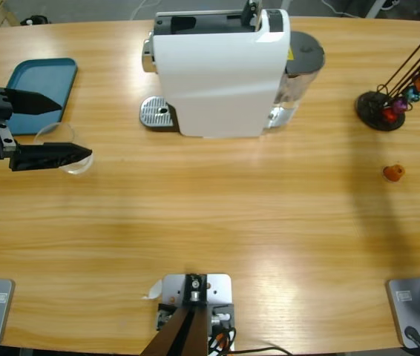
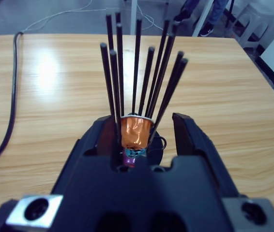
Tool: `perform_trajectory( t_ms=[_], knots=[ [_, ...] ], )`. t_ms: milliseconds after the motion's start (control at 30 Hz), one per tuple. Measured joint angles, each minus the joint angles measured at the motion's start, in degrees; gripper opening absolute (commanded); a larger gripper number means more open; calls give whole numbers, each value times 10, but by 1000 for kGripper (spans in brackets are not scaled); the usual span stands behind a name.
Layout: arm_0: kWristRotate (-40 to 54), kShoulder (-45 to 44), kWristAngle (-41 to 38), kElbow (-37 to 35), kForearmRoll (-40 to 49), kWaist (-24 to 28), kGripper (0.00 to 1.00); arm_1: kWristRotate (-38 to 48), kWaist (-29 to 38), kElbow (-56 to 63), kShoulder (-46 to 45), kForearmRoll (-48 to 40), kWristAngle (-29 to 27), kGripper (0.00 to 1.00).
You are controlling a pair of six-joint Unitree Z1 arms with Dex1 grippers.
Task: Pour coffee
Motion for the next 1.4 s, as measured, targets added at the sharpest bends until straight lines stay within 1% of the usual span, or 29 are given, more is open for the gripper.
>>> perform_trajectory(
  t_ms=[33, 67, 133, 167, 200, 267, 333, 400, 433, 500, 567, 600, 667, 733, 900, 1067, 1233, 1267, 1333, 1400],
  knots=[
    [0, 0, 0, 0, -1, 0, 977, 0, 0, -1, -5, 9, -1, 541],
    [0, 0, 0, 0, -2, 0, 977, 0, 0, -3, -19, 41, -2, 618],
    [-1, 0, 0, 0, -6, 0, 977, 9, 5, -13, -82, 161, -3, 790],
    [-1, 1, 0, 0, -7, 0, 977, 23, 16, -27, -119, 227, -4, 851],
    [-1, 3, 0, 1, -9, 0, 977, 40, 25, -48, -152, 295, -4, 888],
    [-3, 8, 0, 6, -15, 0, 977, 93, 38, -106, -197, 444, -4, 911],
    [-3, 10, 0, 10, -20, 0, 977, 143, 41, -157, -207, 558, -3, 953],
    [-3, 10, 0, 15, -22, 0, 977, 167, 42, -190, -196, 621, 11, 954],
    [-3, 10, 0, 18, -23, 0, 977, 173, 42, -203, -179, 638, 21, 954],
    [-3, 10, 0, 23, -23, 0, 977, 178, 42, -226, -129, 662, 40, 949],
    [-3, 10, 0, 26, -23, 0, 977, 182, 43, -247, -78, 680, 54, 894],
    [-3, 10, 0, 28, -23, 0, 977, 183, 43, -253, -63, 683, 55, 884],
    [-3, 10, 0, 31, -23, 0, 977, 189, 43, -255, -45, 684, 58, 811],
    [-3, 10, 0, 33, -24, 0, 977, 205, 43, -255, -38, 687, 64, 766],
    [-3, 10, 0, 33, -28, 0, 977, 227, 43, -255, -11, 698, 102, 766],
    [-5, 10, 0, 33, -30, 0, 977, 254, 43, -265, 39, 701, 134, 769],
    [-5, 10, 0, 34, -30, 0, 977, 285, 42, -276, 59, 722, 137, 764],
    [-5, 10, 0, 34, -30, 0, 977, 287, 40, -277, 62, 723, 137, 747],
    [-5, 9, 0, 35, -30, 0, 977, 288, 24, -277, 69, 725, 137, 647],
    [-5, 7, 0, 38, -30, 0, 977, 288, 6, -277, 75, 728, 138, 637]
  ],
)
